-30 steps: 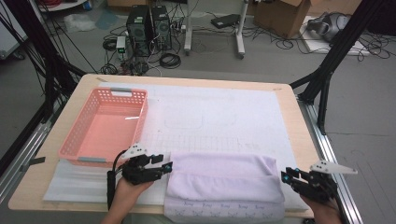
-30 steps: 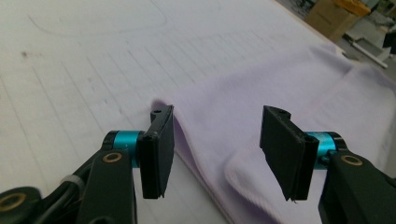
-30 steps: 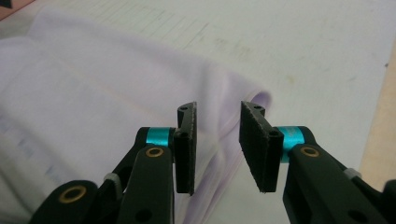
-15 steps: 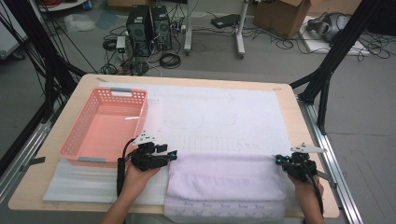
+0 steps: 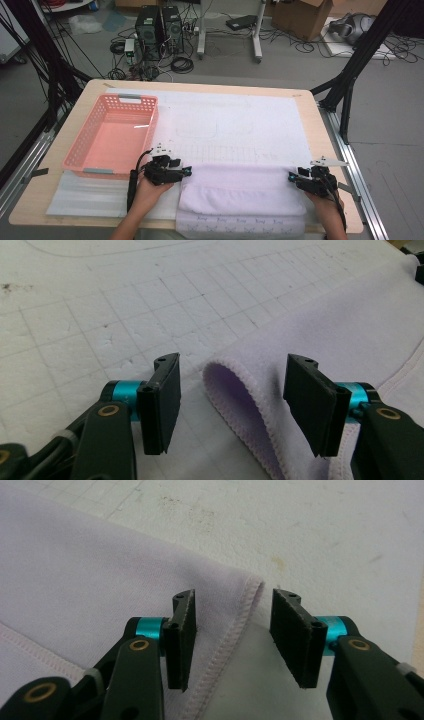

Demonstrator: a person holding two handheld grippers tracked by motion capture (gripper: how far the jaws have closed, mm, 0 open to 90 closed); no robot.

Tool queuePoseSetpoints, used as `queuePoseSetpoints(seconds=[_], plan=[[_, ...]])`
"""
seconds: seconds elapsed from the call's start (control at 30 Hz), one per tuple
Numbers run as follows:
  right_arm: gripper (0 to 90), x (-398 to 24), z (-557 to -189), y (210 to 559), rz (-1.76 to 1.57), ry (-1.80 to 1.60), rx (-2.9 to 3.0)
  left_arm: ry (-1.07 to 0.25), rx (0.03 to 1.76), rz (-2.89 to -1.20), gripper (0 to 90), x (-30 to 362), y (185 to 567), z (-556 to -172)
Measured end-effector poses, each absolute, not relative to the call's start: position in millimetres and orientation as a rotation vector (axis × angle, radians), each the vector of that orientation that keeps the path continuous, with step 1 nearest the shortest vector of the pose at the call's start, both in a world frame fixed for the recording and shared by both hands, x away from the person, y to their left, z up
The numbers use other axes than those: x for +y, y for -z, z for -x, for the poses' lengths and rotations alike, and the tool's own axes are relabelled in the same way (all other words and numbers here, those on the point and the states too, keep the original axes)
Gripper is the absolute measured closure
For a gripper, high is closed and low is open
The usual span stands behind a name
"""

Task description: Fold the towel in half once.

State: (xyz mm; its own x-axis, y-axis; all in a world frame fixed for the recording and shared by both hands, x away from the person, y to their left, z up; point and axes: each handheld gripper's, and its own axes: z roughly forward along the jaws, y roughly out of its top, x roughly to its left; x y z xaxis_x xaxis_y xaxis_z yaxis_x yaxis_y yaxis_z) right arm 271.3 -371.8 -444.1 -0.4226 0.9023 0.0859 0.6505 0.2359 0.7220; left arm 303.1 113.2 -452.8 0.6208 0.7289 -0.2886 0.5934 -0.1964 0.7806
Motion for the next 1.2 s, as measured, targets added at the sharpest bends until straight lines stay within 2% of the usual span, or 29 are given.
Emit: queuePoseSetpoints(seconds=[0.07,0.2,0.27,0.57,0.77,1.2], plan=[[59.0,-371.8,-270.3,444.2,-1.430,-0.998,2.164,-0.188,1.028,-1.916,48.4,110.2,452.9,-301.6],[81.7,-369.2,-268.6,443.8,-1.415,-1.038,2.205,-0.237,0.983,-1.989,74.4,100.8,451.6,-297.7],[84.4,-366.1,-267.3,443.1,-1.398,-1.025,2.212,-0.202,1.003,-1.982,82.6,100.6,451.2,-298.5],[87.4,-371.0,-282.1,431.7,-1.362,-1.063,2.163,-0.276,1.073,-1.868,84.4,100.8,431.7,-326.1],[87.4,-374.7,-318.0,422.7,-1.370,-1.112,2.126,-0.318,1.103,-1.835,84.3,99.8,415.2,-364.3],[87.3,-368.0,-395.0,405.1,-1.363,-1.064,2.097,-0.330,1.175,-1.767,84.2,101.2,410.0,-432.4]])
